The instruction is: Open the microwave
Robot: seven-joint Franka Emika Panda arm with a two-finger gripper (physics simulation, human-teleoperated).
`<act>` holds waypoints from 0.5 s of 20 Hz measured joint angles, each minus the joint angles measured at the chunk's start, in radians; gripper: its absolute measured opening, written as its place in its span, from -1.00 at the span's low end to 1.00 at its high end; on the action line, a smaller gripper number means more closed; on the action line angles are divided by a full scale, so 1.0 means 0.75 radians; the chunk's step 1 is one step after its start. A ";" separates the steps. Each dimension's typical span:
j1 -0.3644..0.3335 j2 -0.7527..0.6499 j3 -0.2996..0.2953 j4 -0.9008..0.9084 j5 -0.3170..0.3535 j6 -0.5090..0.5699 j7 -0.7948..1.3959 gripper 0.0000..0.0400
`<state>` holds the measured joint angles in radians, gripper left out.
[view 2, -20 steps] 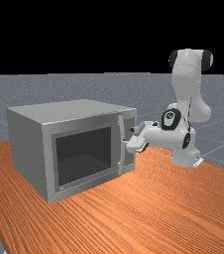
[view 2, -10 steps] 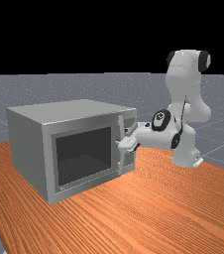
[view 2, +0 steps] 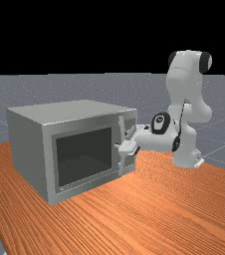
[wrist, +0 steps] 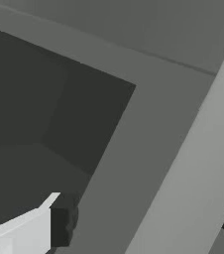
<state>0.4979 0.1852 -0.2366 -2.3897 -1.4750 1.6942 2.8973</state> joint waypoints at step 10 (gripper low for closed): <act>0.141 -0.073 -0.172 -0.166 -0.247 0.146 0.000 0.11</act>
<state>0.6038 0.1305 -0.3653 -2.5145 -1.6604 1.8041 2.8973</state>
